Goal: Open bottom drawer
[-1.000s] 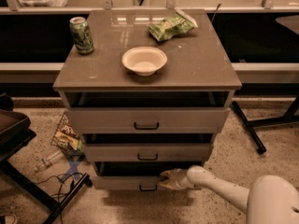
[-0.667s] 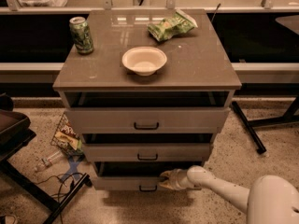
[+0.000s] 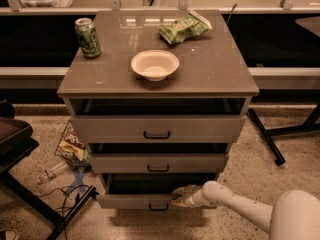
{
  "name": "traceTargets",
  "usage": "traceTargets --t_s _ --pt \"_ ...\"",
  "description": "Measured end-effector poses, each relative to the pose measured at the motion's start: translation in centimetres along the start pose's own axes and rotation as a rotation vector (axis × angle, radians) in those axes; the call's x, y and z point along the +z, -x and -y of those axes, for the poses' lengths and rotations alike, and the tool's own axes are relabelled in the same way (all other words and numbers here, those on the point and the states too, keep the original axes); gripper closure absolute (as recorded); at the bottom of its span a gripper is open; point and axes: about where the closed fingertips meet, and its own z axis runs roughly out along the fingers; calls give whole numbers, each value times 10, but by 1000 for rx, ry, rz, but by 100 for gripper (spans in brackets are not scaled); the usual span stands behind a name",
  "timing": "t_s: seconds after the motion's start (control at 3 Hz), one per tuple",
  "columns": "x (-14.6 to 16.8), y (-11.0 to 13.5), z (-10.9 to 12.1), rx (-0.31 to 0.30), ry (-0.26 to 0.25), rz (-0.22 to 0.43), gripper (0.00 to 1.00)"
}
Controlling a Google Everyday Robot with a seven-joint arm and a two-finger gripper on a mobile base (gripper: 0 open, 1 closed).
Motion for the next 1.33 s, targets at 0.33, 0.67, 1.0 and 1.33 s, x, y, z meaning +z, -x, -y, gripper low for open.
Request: traceTargets --t_s 0.33,0.67,1.0,1.33 --pt "-12 -7 -18 19 9 -4 100" --pt "-12 -6 -19 20 9 -4 100" --pt "-22 -12 -37 37 19 -3 100" --pt "-38 -20 -63 61 35 2 100"
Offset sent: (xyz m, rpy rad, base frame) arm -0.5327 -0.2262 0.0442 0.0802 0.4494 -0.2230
